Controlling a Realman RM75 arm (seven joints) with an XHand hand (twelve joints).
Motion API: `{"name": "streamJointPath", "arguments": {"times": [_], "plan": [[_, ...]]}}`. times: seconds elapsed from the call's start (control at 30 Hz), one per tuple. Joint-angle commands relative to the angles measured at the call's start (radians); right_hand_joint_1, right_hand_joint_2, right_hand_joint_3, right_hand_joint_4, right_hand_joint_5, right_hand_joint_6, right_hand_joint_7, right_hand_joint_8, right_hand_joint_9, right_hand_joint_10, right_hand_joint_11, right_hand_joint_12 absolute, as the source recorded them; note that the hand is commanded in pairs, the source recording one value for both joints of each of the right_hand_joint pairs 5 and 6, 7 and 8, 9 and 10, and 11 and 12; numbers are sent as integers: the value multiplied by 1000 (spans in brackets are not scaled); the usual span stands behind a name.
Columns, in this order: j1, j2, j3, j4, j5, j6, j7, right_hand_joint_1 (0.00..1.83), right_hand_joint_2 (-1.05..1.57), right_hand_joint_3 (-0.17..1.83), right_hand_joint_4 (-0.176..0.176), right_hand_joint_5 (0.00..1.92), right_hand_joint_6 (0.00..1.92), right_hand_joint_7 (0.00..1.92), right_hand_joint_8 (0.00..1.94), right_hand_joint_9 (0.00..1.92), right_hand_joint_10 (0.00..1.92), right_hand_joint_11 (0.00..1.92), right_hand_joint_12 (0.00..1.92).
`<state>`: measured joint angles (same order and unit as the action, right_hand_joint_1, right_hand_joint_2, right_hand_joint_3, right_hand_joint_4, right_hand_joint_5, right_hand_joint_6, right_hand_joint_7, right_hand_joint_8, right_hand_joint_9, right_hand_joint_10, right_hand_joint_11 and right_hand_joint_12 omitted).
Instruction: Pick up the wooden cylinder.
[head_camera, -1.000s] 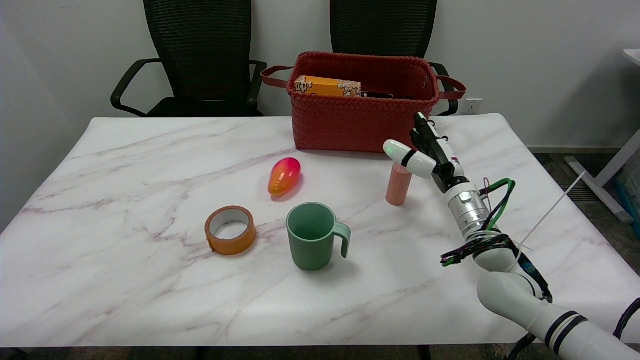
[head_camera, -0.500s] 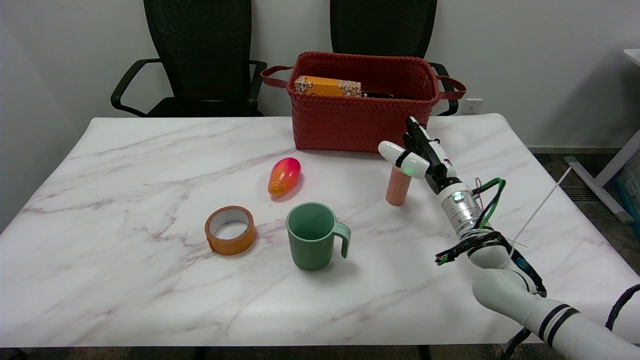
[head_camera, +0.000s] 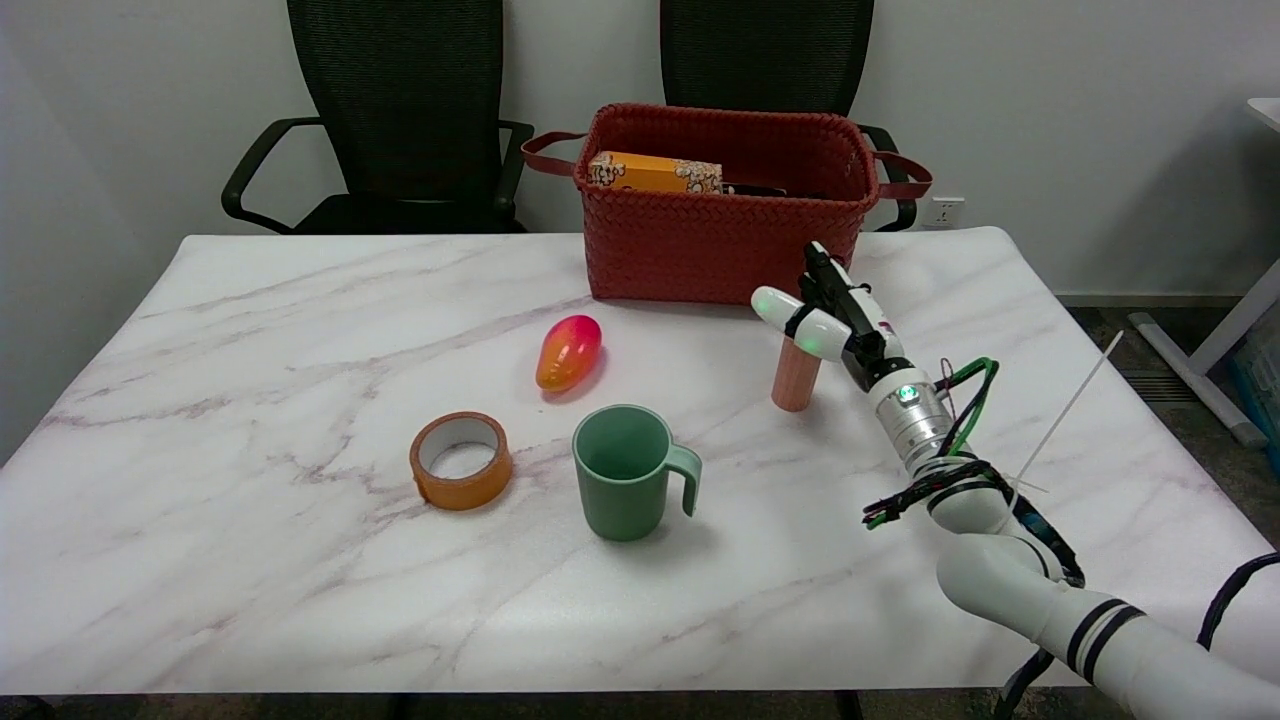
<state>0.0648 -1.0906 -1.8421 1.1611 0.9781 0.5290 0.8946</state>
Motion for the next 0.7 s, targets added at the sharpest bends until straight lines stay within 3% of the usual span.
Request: {"name": "streamJointPath", "arguments": {"times": [0.03,0.7], "plan": [[31,-2,-17,-50,1,-4,15,698,748,282,0,0,0,0,0,88,88,97,97],[21,-3,-28,-56,1,7,49,687,774,292,0,0,0,0,0,88,88,109,109]]}}
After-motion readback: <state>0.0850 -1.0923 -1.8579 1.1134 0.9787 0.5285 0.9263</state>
